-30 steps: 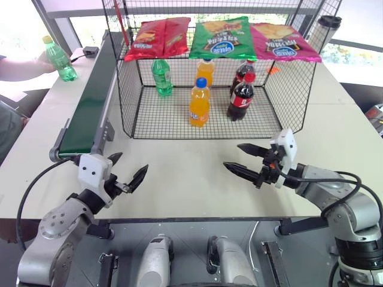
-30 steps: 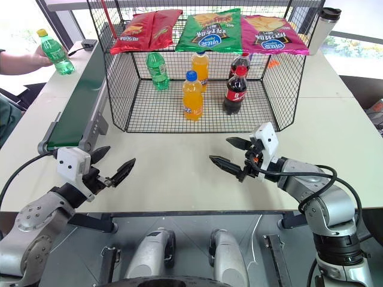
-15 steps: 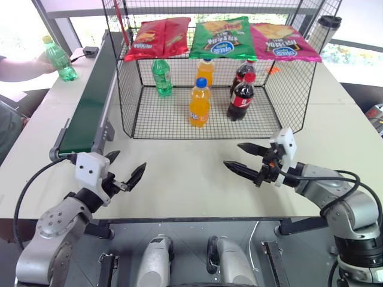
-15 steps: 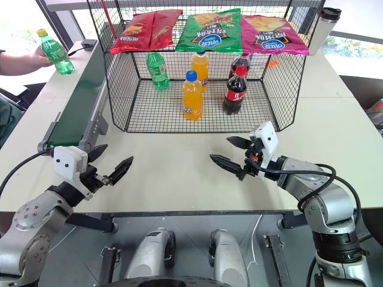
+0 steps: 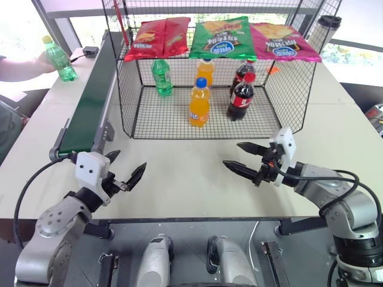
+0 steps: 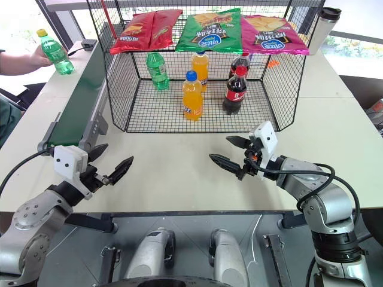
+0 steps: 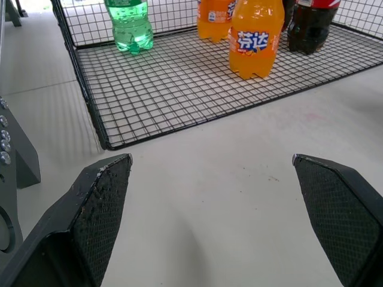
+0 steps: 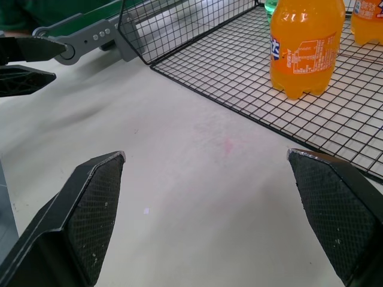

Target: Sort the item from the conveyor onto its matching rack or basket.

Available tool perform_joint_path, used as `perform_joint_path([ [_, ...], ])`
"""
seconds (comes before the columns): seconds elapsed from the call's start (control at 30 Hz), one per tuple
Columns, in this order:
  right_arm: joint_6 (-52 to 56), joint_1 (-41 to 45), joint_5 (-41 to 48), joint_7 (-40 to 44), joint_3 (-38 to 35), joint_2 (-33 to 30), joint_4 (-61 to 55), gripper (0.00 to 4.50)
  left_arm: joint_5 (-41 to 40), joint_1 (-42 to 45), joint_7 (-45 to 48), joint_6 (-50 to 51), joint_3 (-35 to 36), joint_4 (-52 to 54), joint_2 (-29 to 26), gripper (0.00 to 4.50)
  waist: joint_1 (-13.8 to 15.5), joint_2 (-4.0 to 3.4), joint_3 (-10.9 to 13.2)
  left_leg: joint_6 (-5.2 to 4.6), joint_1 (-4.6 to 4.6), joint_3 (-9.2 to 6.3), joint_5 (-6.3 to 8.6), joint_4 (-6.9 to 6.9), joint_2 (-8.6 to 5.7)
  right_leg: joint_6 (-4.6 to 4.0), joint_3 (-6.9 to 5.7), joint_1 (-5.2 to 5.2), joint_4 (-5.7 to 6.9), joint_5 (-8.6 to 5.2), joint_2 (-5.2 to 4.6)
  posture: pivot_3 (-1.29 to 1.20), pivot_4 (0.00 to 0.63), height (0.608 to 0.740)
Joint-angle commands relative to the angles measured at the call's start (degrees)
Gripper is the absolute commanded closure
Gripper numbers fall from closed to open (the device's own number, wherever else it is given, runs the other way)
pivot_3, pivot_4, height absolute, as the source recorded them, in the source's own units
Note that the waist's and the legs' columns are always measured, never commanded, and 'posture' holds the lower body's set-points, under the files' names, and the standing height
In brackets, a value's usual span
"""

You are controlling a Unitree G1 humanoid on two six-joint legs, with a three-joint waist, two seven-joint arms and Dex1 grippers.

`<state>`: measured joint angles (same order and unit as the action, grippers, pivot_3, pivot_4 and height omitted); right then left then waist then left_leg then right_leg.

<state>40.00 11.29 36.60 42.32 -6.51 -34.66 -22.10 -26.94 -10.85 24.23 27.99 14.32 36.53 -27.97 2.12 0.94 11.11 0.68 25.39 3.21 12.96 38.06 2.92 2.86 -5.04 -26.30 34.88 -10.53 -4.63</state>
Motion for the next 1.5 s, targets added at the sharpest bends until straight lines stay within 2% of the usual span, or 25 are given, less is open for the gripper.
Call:
perform_joint_path([
  [0.03,-1.0,0.7,0.3,-0.1,-0.1,0.4,-1.2,0.0,-0.2,-0.1,0.6,-1.9,1.0,1.2,0.1,0.02,0.0,0.0,0.0,0.0,0.0,0.0,0.0,0.0,0.0,0.0,0.0,0.0,0.0,0.0,0.0,0.0,0.15,0.74],
  [1.0,-1.3,1.0,0.0,0.0,0.5,0.7,-0.6,0.0,0.3,-0.2,0.3,-2.1,1.2,1.4,0.5,0.02,0.0,0.0,0.0,0.0,0.0,-0.01,0.0,-0.01,0.01,0.0,0.0,-0.01,-0.02,0.0,-0.01,0.0,0.15,0.74],
  [1.3,-0.8,3.1,0.2,1.3,0.1,-0.8,0.2,0.0,-2.6,9.9,-4.3,1.4,9.5,1.7,-3.1,0.02,0.0,-0.01,0.0,0.0,0.01,0.0,0.0,-0.01,0.0,0.0,-0.01,0.0,-0.02,0.0,0.02,0.0,0.15,0.74],
  [1.43,1.3,7.7,3.7,1.6,-0.8,-0.9,-1.3,0.0,-0.6,15.5,-10.4,2.9,16.1,-1.0,-4.9,0.02,-0.1,-0.01,0.0,-0.03,0.01,0.04,-0.02,-0.01,-0.01,0.0,-0.01,0.0,0.0,0.01,0.04,0.0,0.15,0.74],
  [1.5,1.5,9.8,3.8,1.8,0.9,-0.5,-2.3,0.0,3.1,16.3,-13.3,3.4,17.8,-4.6,-6.2,0.02,-0.2,-0.01,0.0,-0.14,0.0,0.05,-0.08,-0.02,-0.01,0.01,-0.01,0.0,0.03,0.01,0.06,0.0,0.15,0.74],
])
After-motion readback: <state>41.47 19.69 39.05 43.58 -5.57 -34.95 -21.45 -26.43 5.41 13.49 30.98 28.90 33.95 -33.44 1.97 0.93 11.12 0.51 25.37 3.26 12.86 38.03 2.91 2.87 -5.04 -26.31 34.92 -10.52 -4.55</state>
